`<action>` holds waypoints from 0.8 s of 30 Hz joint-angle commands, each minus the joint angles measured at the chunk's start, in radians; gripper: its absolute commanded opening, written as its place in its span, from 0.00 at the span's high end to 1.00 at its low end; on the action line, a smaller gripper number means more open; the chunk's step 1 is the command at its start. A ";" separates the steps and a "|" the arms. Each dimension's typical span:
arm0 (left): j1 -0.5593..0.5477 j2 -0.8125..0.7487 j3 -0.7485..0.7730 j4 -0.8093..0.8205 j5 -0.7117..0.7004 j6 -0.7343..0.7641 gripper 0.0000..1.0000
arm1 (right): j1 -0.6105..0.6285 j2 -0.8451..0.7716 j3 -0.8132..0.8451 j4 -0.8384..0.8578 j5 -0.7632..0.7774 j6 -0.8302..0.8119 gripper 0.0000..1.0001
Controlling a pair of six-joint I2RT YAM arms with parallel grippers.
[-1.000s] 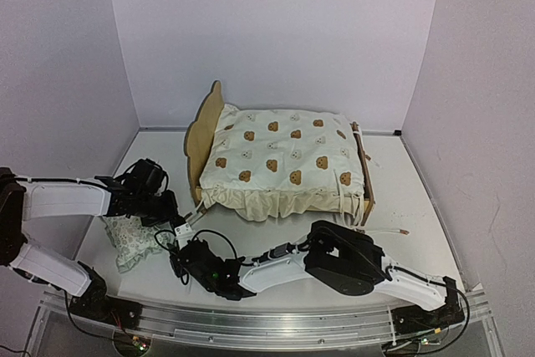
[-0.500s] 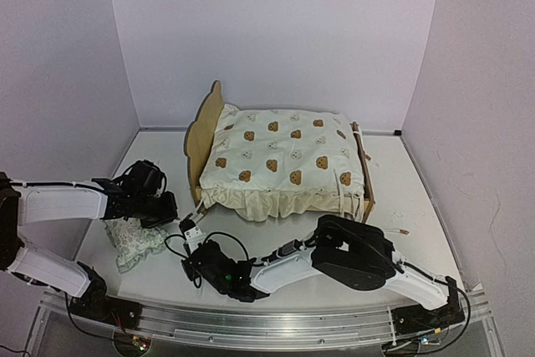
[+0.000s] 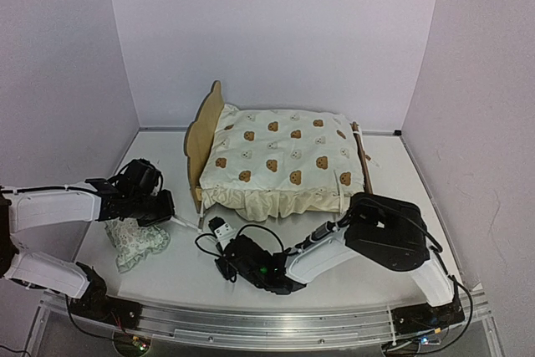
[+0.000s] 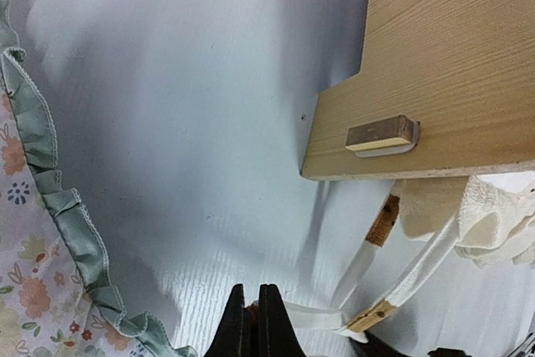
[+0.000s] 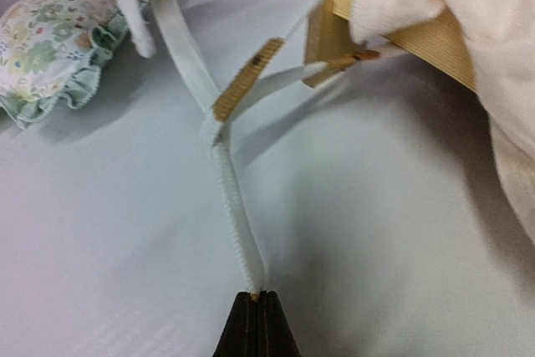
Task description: Set up the pet bed
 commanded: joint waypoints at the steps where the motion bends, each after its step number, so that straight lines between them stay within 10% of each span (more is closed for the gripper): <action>1: 0.002 0.022 0.073 -0.016 -0.083 0.042 1.00 | -0.056 -0.128 -0.116 -0.016 0.015 -0.010 1.00; 24: 0.268 0.302 0.346 -0.043 -0.151 0.211 1.00 | -0.218 -0.391 -0.400 0.005 -0.003 -0.026 1.00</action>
